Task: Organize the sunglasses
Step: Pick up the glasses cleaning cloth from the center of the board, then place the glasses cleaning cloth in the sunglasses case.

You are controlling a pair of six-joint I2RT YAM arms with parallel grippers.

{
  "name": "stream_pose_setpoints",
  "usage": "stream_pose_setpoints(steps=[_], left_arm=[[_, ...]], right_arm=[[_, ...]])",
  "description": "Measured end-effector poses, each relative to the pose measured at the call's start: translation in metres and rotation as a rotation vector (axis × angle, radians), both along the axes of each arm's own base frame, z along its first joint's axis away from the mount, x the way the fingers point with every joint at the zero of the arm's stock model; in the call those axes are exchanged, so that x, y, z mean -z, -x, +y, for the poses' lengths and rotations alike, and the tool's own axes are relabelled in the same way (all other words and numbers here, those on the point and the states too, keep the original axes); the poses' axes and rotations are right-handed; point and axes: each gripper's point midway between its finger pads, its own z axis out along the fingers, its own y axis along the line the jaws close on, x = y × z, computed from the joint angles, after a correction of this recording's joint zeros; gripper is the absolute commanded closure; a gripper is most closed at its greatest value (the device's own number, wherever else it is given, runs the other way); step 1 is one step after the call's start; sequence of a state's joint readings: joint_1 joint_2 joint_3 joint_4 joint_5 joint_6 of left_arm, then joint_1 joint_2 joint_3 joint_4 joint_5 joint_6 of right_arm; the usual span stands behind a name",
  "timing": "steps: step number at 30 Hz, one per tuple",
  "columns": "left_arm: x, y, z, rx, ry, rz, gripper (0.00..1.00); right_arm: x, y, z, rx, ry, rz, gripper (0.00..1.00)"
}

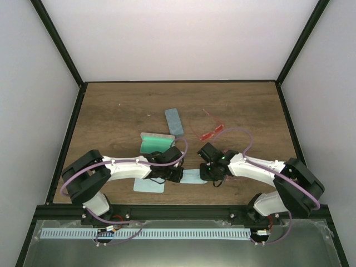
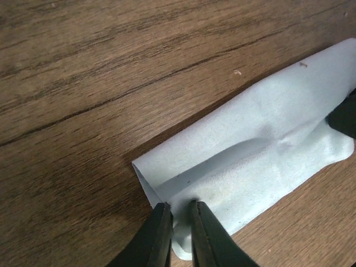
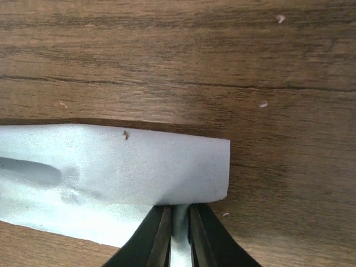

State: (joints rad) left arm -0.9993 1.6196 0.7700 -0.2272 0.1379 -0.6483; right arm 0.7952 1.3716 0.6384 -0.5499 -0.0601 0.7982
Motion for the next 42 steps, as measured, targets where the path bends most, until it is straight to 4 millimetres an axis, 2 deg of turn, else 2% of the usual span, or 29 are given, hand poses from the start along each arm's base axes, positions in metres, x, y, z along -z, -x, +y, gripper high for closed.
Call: stream_pose_setpoints(steps=[1, 4, 13, 26, 33, 42], left_arm=[[0.000, 0.000, 0.000, -0.003, 0.000, 0.002, 0.95], [0.002, 0.000, 0.001, -0.002, -0.008, 0.000, 0.96], [-0.001, -0.006, 0.004, 0.000, -0.041, -0.029, 0.96], [-0.036, -0.029, -0.004, -0.006, -0.032, -0.134, 0.96], [-0.040, -0.043, 0.014, -0.045, -0.068, -0.150, 0.96], [-0.057, -0.075, 0.045, -0.137, -0.077, -0.196, 0.96]], right_arm=[[0.000, 0.000, 0.000, 0.000, -0.001, 0.000, 0.94], [0.001, -0.001, 0.002, 0.000, -0.005, 0.000, 0.99], [-0.002, 0.001, 0.004, -0.008, -0.015, 0.014, 0.99], [-0.040, -0.019, 0.033, -0.030, -0.079, -0.049, 0.99], [-0.050, -0.033, 0.048, -0.053, -0.087, -0.067, 0.99], [-0.061, -0.058, 0.078, -0.106, -0.093, -0.097, 0.99]])
